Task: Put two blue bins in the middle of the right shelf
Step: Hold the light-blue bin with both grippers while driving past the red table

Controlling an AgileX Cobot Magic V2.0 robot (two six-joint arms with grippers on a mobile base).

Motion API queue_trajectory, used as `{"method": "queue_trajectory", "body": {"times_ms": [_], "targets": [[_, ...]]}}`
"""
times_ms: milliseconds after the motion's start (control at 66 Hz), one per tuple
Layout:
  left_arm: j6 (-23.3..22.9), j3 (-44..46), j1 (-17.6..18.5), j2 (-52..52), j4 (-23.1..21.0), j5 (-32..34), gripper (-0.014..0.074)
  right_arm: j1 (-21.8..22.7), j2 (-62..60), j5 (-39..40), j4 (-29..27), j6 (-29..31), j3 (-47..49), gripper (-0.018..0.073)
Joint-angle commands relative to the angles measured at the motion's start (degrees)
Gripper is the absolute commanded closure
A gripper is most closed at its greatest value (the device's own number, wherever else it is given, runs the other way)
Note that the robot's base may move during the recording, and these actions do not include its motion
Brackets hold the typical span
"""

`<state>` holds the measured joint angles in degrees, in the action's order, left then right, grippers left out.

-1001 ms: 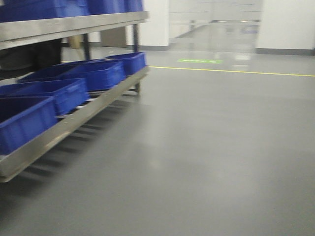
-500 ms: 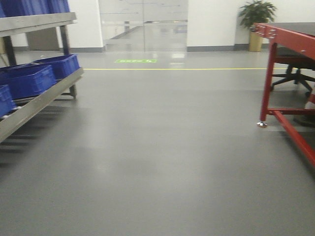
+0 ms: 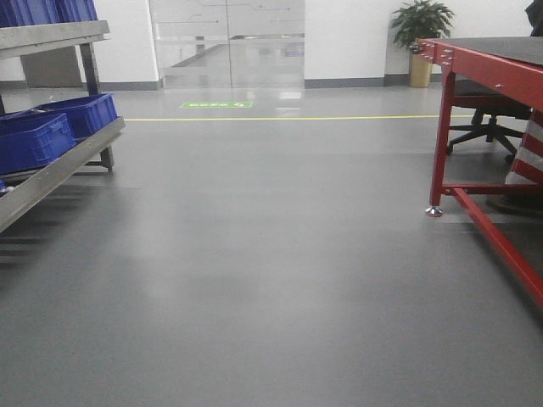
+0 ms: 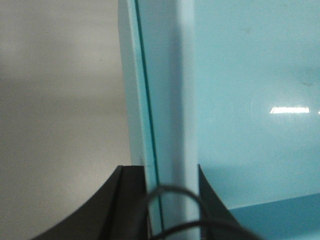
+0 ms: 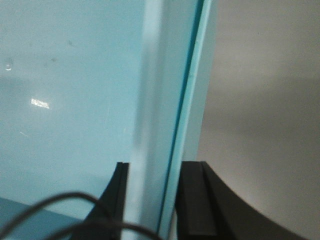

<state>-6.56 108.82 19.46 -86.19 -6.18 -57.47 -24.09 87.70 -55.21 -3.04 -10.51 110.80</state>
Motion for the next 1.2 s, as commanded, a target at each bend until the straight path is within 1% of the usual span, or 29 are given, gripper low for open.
{"method": "queue_trajectory", "body": {"times_ms": [0,1183], "targets": [[1.0,1.0,0.4,1.1,-4.1,5.0,0.0707,0.0,-0.9,4.8,-1.8,0.0,1.0,0.0713],[1.0,1.0,0.4,1.1,-4.1,5.5,0.0707,0.0,-0.9,4.8,-1.8,0.0,1.0,0.0713]]}}
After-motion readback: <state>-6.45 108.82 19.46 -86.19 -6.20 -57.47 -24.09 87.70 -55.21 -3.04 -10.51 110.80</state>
